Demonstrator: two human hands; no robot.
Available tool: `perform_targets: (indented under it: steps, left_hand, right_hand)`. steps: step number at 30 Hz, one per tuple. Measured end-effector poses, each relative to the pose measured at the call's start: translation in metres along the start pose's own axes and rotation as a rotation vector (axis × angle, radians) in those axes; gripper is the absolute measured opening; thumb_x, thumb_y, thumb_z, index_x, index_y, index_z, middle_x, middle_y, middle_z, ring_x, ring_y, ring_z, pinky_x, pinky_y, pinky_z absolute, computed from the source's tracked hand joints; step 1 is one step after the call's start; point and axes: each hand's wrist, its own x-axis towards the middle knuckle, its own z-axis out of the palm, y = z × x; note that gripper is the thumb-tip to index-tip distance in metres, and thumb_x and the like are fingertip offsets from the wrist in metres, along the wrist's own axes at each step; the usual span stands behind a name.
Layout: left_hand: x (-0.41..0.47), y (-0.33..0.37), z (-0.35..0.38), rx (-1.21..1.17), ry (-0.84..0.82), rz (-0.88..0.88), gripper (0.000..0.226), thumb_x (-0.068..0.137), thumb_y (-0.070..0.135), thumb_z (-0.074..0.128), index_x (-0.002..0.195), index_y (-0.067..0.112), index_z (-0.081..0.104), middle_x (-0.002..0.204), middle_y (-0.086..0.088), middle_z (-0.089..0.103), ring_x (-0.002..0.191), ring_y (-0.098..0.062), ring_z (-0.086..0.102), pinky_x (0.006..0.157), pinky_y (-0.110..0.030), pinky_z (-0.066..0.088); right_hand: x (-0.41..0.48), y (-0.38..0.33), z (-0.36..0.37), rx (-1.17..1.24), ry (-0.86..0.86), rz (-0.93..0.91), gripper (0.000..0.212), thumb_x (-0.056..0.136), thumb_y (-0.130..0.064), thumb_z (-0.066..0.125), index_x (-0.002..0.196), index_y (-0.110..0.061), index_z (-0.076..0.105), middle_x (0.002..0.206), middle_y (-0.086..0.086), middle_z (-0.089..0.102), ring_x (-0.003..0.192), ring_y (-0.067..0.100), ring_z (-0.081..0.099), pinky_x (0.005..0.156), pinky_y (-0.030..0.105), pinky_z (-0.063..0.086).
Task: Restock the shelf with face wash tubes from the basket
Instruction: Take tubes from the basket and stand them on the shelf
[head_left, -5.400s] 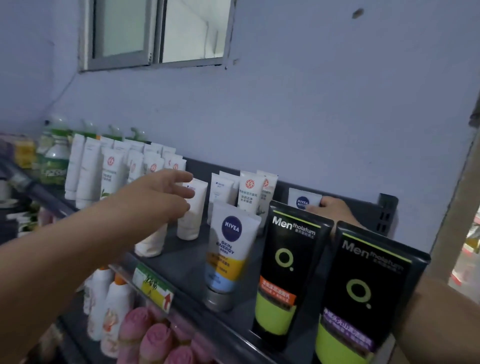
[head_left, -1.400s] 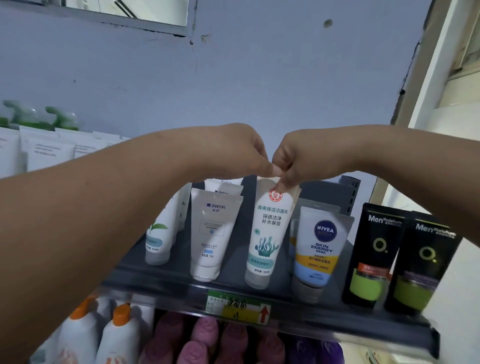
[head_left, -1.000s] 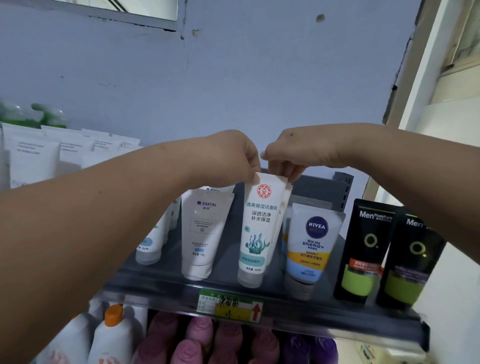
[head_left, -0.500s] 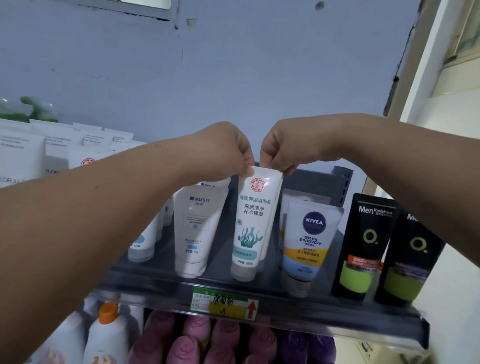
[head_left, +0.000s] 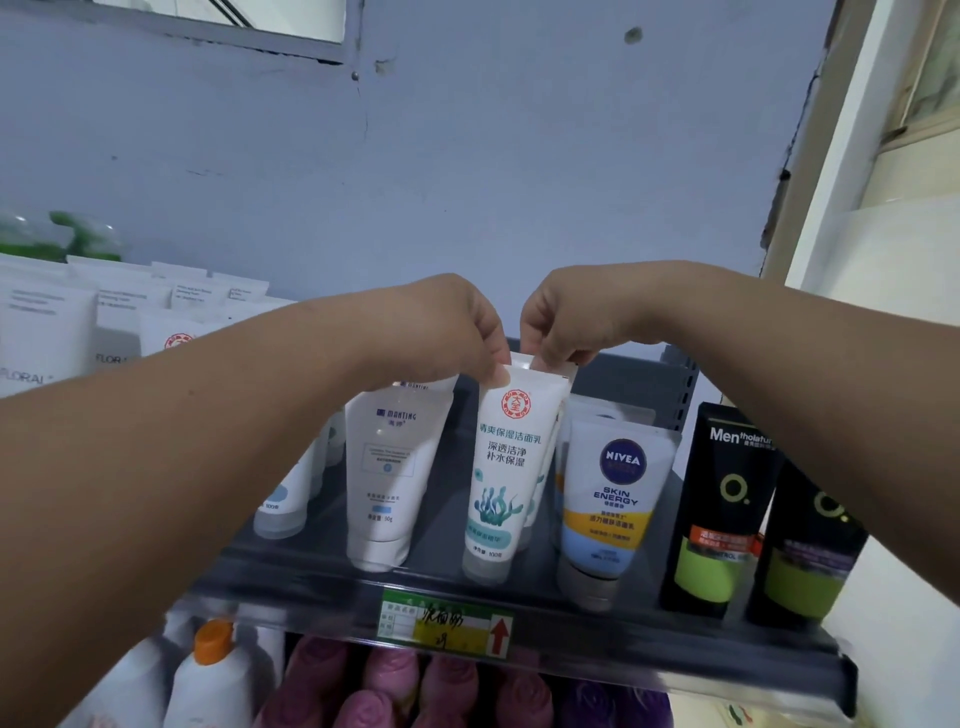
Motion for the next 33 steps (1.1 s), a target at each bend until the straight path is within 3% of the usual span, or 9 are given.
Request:
perform_targets:
  steps: [6,9,15,19,25,33]
  left_hand:
    - [0.000,-0.004,-0.001,-0.054,-0.040,-0.019,0.005,0.076,0.015,0.076,0.077,0.018,0.073,0.074,-0.002,0.066,0.068,-0.017,0.051,0.066,-0.026,0.040]
    - [-0.003,-0.005,-0.001,-0.035,-0.056,-0.030,0.006,0.076,0.015,0.077,0.078,0.021,0.074,0.080,-0.002,0.068,0.074,-0.016,0.053,0.071,-0.028,0.042]
    - [-0.008,0.000,-0.005,-0.021,-0.032,-0.064,0.009,0.079,0.015,0.075,0.088,0.018,0.074,0.067,0.003,0.059,0.055,-0.011,0.042,0.051,-0.020,0.033]
    - [-0.009,0.000,-0.004,-0.014,-0.029,-0.063,0.009,0.079,0.015,0.074,0.088,0.017,0.074,0.072,0.001,0.061,0.058,-0.013,0.043,0.052,-0.021,0.033]
    - [-0.010,0.000,-0.005,-0.012,-0.023,-0.060,0.008,0.080,0.013,0.073,0.087,0.015,0.075,0.080,-0.004,0.066,0.069,-0.017,0.049,0.056,-0.022,0.036]
    - [-0.012,0.002,-0.005,-0.017,-0.005,-0.070,0.007,0.083,0.012,0.070,0.087,0.014,0.074,0.076,-0.001,0.067,0.060,-0.013,0.046,0.049,-0.019,0.034]
  right_hand:
    - [0.005,0.000,0.001,0.054,0.063,-0.006,0.009,0.083,-0.007,0.072,0.091,-0.004,0.068,0.082,0.006,0.066,0.074,0.018,0.060,0.076,0.031,0.055]
    - [0.008,0.000,0.005,0.055,0.067,-0.018,0.004,0.084,-0.008,0.071,0.084,-0.011,0.068,0.080,0.003,0.065,0.073,0.016,0.059,0.071,0.028,0.054]
    - [0.014,-0.002,0.011,0.053,0.082,-0.037,0.015,0.086,-0.010,0.069,0.075,-0.020,0.065,0.075,0.000,0.063,0.071,0.015,0.058,0.064,0.024,0.051]
    - [0.013,-0.002,0.012,0.064,0.080,-0.025,0.016,0.087,-0.011,0.068,0.075,-0.022,0.064,0.076,-0.002,0.063,0.068,0.011,0.057,0.059,0.022,0.048]
    - [0.011,-0.002,0.012,0.078,0.070,-0.018,0.014,0.084,-0.010,0.071,0.077,-0.019,0.065,0.079,0.001,0.066,0.074,0.015,0.062,0.073,0.029,0.057]
    - [0.012,-0.006,0.014,0.071,0.104,-0.013,0.018,0.083,-0.005,0.071,0.072,-0.015,0.062,0.068,0.000,0.061,0.061,0.012,0.057,0.061,0.023,0.052]
